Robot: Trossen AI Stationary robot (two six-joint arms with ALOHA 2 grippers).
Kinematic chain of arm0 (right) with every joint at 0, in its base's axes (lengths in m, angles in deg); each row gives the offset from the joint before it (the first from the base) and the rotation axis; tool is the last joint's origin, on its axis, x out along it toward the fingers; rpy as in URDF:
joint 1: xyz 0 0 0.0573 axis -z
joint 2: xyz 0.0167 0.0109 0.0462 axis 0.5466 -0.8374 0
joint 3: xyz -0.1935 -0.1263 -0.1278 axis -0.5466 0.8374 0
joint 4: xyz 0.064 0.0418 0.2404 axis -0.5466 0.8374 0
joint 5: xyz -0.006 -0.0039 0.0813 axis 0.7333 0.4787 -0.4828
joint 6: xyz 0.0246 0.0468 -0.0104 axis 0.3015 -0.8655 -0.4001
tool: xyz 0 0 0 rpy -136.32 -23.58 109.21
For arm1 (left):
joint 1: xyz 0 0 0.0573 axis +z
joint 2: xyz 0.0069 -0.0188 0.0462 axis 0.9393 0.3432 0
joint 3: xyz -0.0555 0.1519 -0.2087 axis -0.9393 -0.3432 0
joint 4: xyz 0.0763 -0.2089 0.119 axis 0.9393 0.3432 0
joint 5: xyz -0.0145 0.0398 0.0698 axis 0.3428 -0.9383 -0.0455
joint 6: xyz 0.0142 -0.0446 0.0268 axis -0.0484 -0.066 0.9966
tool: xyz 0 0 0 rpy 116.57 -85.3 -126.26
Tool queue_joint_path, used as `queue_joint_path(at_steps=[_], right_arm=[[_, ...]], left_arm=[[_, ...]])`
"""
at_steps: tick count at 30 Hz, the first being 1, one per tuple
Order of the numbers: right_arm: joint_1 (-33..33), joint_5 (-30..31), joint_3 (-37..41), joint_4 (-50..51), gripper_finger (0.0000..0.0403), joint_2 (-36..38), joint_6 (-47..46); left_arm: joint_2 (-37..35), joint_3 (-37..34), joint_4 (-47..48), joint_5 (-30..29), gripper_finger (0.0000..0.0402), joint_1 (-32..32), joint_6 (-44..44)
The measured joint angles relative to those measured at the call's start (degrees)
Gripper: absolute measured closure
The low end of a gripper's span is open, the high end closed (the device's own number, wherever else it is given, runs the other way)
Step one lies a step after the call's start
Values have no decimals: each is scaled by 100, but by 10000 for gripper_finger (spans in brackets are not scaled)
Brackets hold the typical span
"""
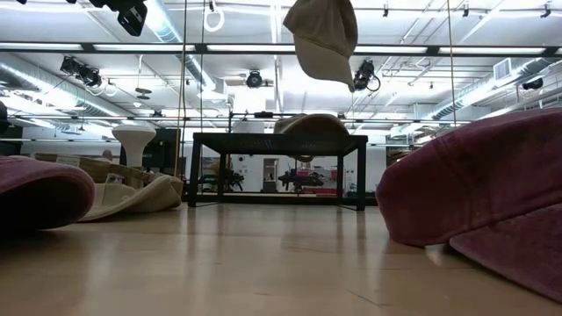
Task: Pick & Place hat
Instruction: Stack the right brown cap on the brown cap on the shelf
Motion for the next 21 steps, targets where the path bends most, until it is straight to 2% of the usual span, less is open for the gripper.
queue_joint_path(at_steps=[6, 21], right_arm=[[234, 542, -3, -346, 394, -142, 30], [325, 208, -3, -1052, 394, -418, -134]], left_arm=[[-2, -1, 0, 0, 387, 0, 0], [0, -1, 2, 0, 387, 0, 0]])
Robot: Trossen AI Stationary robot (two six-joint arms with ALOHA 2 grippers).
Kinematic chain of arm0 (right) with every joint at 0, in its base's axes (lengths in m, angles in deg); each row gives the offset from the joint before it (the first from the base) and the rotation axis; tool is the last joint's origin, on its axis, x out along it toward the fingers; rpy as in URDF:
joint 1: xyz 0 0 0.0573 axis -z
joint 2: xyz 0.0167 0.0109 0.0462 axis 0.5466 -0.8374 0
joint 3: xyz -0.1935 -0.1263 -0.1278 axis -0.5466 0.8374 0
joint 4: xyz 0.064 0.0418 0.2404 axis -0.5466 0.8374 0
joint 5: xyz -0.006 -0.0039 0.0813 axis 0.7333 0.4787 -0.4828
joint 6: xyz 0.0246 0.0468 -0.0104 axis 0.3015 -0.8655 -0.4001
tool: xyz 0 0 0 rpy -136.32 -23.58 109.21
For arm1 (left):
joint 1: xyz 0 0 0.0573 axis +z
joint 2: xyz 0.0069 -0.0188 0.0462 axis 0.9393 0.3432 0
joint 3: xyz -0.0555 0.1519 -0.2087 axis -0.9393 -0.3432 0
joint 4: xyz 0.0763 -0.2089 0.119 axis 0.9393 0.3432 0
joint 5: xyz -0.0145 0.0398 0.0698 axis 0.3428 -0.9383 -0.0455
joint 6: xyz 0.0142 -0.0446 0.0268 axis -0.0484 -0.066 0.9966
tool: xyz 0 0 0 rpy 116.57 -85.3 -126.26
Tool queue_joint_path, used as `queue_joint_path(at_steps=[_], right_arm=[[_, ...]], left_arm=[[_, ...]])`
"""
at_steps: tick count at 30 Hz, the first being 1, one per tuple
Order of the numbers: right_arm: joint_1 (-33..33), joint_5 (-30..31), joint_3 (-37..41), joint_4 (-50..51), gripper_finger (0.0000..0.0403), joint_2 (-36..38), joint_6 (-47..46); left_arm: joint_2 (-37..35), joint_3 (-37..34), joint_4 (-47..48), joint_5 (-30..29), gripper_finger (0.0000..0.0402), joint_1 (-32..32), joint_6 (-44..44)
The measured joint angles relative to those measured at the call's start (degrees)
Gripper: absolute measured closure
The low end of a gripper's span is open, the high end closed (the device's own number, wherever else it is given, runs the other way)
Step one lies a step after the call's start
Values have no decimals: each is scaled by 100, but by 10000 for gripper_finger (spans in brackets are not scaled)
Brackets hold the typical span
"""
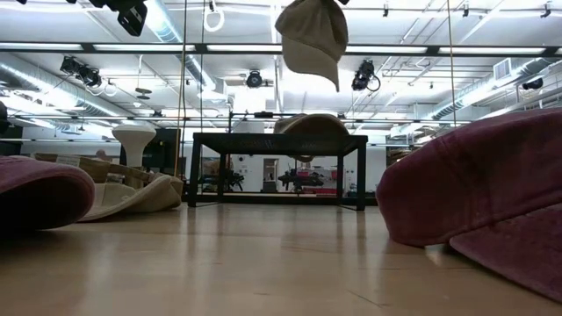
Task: Pick & Place hat
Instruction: Stack the right brown cap on the brown cap on the shelf
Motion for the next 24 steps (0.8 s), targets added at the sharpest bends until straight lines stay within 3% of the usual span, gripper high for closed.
queue_joint_path(at_steps=[13, 24], right_arm=[[-169, -4, 2, -57, 394, -179, -619], [-214, 28, 6, 725, 394, -320, -1335]], left_arm=[[-1, 0, -4, 1, 387, 0, 0], [0, 0, -4, 0, 387, -2, 0]])
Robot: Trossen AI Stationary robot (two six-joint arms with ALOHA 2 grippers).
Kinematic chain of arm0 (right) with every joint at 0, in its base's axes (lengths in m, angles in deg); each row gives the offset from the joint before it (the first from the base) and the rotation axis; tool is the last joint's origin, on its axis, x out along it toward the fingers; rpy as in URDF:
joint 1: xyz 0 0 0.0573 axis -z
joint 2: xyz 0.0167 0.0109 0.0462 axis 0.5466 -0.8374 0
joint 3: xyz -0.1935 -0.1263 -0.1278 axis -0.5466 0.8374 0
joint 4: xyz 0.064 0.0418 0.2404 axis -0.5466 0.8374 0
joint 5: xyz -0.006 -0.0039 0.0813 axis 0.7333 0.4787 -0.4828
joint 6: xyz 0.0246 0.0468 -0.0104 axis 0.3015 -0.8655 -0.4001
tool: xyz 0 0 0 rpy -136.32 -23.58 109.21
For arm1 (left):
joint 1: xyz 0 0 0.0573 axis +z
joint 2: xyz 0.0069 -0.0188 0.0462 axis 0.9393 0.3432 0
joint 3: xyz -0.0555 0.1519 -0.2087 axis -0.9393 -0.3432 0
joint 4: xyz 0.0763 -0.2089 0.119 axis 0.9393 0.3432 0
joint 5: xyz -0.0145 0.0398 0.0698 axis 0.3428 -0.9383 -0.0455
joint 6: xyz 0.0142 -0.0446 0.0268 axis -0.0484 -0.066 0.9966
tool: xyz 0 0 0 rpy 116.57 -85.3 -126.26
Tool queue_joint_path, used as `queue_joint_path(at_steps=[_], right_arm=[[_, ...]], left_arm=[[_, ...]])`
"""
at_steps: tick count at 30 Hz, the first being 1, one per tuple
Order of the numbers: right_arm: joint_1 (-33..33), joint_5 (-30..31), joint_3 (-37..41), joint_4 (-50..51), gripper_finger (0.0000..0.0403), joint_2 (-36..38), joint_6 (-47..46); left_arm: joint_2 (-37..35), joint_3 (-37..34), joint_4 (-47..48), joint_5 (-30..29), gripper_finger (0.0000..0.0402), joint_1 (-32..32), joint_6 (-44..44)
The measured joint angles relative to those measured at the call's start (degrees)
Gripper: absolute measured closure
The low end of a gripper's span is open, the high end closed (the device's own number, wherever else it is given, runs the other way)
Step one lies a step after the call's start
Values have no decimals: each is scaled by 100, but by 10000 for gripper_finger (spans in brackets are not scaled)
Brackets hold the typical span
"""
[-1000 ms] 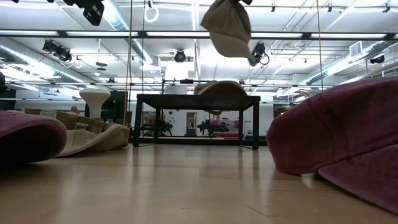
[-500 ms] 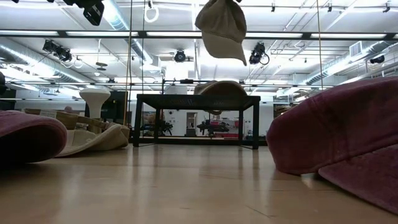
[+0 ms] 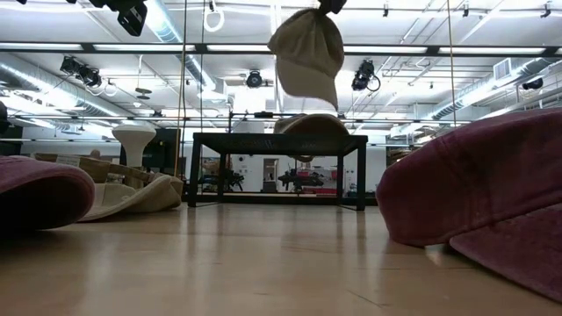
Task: Pick & Place hat
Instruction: Stack the right brown cap on the brown cap on the shelf
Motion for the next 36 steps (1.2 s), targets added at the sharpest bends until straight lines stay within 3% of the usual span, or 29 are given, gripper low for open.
queue_joint_path(at_steps=[36], right_arm=[[-161, 24, 1, 541, 394, -127, -482]], left_arm=[[-1, 1, 2, 0, 387, 1, 0]])
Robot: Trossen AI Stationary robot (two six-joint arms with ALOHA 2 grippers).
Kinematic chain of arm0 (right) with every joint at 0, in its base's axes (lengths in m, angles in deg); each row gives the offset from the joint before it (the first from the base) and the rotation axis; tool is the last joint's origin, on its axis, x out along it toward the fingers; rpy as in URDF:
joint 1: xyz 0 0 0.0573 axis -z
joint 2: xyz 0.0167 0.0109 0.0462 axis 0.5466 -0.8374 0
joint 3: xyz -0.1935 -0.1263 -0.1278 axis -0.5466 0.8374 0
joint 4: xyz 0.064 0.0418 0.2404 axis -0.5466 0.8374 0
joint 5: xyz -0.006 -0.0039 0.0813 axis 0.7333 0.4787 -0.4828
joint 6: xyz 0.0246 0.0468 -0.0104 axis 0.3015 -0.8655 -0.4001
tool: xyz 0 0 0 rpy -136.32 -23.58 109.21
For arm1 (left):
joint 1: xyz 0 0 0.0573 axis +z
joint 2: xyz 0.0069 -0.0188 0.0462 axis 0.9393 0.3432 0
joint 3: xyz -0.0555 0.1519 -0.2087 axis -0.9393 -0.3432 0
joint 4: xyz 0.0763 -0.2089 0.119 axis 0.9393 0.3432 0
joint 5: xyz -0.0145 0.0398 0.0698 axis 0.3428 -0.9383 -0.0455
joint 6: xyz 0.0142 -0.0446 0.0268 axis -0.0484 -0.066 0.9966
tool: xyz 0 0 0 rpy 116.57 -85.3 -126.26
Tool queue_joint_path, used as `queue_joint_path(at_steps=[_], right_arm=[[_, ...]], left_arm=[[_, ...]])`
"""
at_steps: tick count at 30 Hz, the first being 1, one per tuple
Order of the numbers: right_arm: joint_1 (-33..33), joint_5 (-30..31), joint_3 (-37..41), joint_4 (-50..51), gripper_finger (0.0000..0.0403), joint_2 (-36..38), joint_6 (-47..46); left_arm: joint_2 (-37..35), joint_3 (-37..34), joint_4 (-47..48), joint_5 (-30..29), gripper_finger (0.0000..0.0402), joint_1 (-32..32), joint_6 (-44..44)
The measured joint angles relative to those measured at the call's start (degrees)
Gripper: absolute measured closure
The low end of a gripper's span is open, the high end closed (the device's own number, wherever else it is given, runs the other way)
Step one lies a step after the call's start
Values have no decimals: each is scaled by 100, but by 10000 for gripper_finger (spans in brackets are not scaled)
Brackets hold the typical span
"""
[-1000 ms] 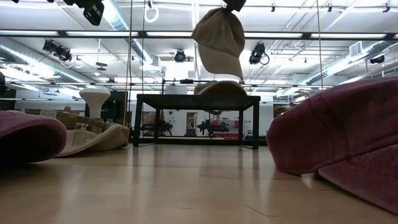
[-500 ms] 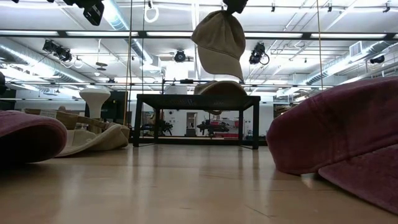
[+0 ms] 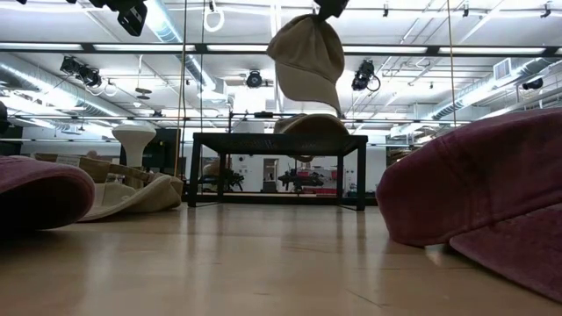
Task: Pick & Place hat
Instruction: Stack the right brown cap on the brown cap on the shelf
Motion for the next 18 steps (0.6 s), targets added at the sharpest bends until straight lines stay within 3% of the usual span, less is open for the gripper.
queue_joint_path(at_steps=[18], right_arm=[[113, 232, 7, 139, 394, -315, -129]], left_arm=[[0, -1, -2, 0, 387, -1, -1]])
